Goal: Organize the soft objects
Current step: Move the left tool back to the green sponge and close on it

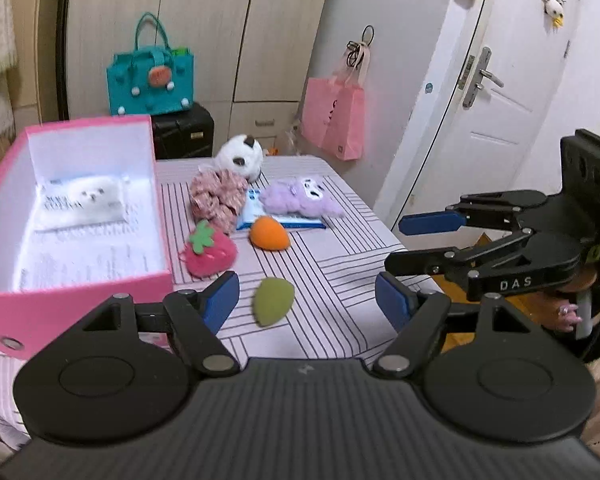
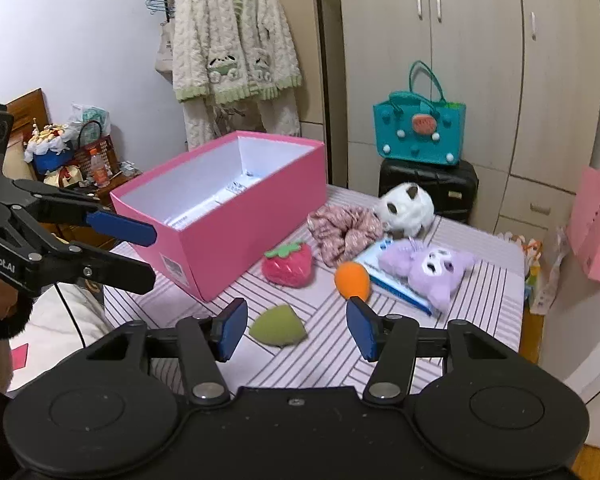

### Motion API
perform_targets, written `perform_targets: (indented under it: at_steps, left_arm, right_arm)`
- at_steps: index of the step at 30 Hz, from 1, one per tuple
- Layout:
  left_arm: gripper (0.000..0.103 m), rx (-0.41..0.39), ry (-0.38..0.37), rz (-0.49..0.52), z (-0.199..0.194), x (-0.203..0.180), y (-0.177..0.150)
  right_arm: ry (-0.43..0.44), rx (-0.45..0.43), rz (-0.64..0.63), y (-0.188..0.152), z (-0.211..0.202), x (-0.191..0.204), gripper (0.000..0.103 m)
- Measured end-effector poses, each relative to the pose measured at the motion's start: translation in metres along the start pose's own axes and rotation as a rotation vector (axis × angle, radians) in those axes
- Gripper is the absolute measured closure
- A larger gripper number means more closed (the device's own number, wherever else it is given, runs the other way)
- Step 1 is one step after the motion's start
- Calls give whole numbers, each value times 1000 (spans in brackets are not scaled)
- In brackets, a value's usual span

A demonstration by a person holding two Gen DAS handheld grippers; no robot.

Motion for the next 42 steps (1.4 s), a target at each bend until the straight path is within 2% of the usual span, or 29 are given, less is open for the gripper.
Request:
perform_targets:
  at_steps: [9, 13, 17, 19, 23, 29, 32, 36, 42]
  left_arm:
    - [29, 66, 38, 46, 46, -26, -23]
    - [29, 48, 97, 65, 68, -34, -30]
    - [29, 46, 104, 76, 89, -38, -36]
    - [29, 22, 148, 88, 98, -40, -37]
    - [29, -34, 231, 119, 111, -42, -36]
    - [31, -12, 299, 80, 128, -40, -43]
    - [43, -23, 306, 28, 131, -33, -44]
    - [65, -14, 256, -29, 132, -25, -42]
    - [66, -12, 234, -73, 131, -22, -43]
  right_arm:
    - [21, 0, 40, -20, 15, -26, 38]
    - [6, -11, 57, -27, 26, -41, 37]
    - [-16, -66, 71, -33, 36, -56, 34]
    - [-40, -98, 42, -35, 41, -60, 33]
    - [-55, -100, 14, -37, 51, -69, 32]
    - [-44, -57, 19, -30, 65, -80, 32]
    - [-9, 3, 19, -27, 75, -82, 32]
    - [-21, -2, 33, -21, 86, -88, 32]
    - [-24, -23, 30, -11, 101, -88, 32]
Point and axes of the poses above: each gripper's, at about its wrist camera, not at the fingertips, and z roughly the way its jaws point, x to its left, y to its top, the point moved 5 cm from there along z, roughly the way its jaws point, and after that the axes turned 15 degrees about y, right-handed, at the moved point
